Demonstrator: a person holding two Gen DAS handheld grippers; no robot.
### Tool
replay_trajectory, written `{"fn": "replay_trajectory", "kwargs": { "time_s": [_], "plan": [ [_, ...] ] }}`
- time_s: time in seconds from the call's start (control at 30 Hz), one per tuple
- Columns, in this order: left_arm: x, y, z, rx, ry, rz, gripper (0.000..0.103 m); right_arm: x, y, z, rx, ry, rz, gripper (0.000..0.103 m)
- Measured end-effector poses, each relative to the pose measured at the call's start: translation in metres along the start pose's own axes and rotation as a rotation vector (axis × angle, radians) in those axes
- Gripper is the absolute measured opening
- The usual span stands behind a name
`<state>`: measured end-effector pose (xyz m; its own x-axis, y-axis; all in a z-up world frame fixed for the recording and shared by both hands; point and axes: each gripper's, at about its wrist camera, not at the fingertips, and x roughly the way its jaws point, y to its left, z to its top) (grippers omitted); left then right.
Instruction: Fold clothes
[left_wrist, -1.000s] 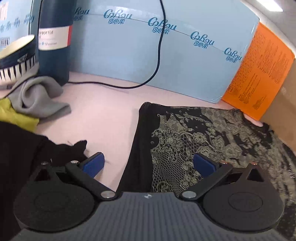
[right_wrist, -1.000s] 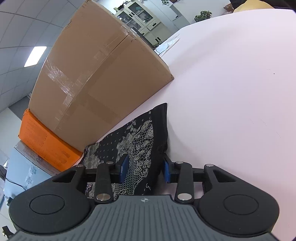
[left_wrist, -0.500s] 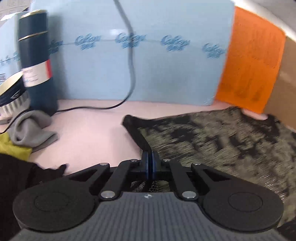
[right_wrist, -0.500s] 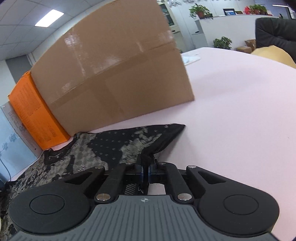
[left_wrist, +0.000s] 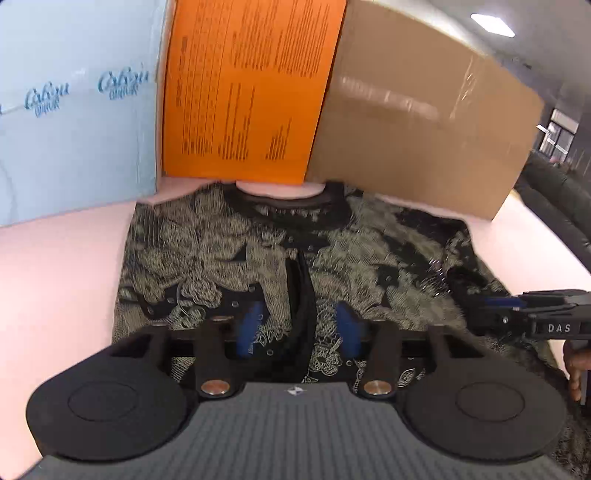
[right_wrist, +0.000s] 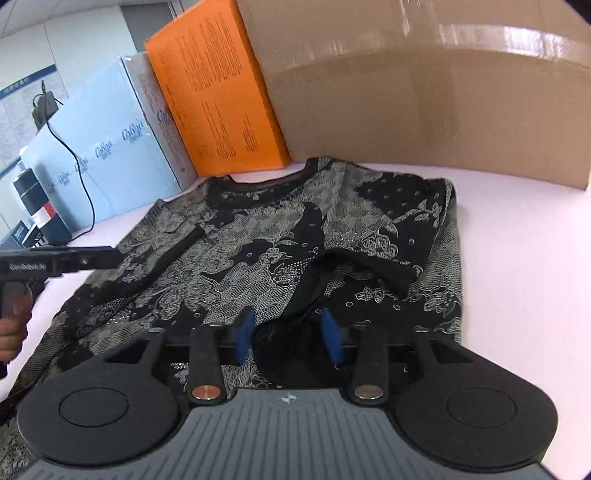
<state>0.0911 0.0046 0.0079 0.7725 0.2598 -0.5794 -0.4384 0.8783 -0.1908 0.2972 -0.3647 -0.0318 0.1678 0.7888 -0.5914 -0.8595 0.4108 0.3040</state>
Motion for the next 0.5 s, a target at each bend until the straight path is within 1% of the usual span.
{"fn": "replay_trajectory", "kwargs": {
  "time_s": [0.07, 0.13, 0.17, 0.23, 0.3, 0.33, 0.4, 0.43, 0.5],
  "plan": [
    [-0.017, 0.007, 0.005, -0.013, -0.034, 0.011, 0.065, -0.011, -0.004, 0.003, -0.008, -0.005, -0.004, 0.041],
    [-0.03, 0.018, 0.01, -0.023, -0.042, 0.041, 0.068, -0.023, -0.01, 0.004, 0.024, -0.026, -0.009, 0.048],
    [-0.034, 0.022, 0.011, -0.015, -0.037, 0.064, 0.07, -0.028, -0.015, 0.008, 0.05, -0.04, -0.009, 0.051],
    [-0.035, 0.032, 0.011, 0.003, -0.021, 0.126, 0.07, -0.03, -0.026, 0.007, 0.139, -0.076, -0.012, 0.06],
    [-0.035, 0.041, 0.009, 0.009, -0.003, 0.184, 0.07, -0.029, -0.042, 0.02, 0.233, -0.102, -0.024, 0.062],
    [-0.034, 0.047, 0.006, -0.01, 0.001, 0.188, 0.07, -0.025, -0.047, 0.024, 0.274, -0.115, -0.035, 0.062],
    [-0.031, 0.059, 0.0, -0.063, -0.003, 0.165, 0.07, -0.012, -0.056, 0.032, 0.344, -0.117, -0.039, 0.063],
    [-0.029, 0.064, -0.003, -0.092, -0.002, 0.149, 0.07, -0.004, -0.059, 0.035, 0.369, -0.107, -0.057, 0.066],
    [-0.021, 0.071, -0.009, -0.143, 0.011, 0.111, 0.07, 0.013, -0.063, 0.04, 0.41, -0.082, -0.11, 0.066]
  ]
}}
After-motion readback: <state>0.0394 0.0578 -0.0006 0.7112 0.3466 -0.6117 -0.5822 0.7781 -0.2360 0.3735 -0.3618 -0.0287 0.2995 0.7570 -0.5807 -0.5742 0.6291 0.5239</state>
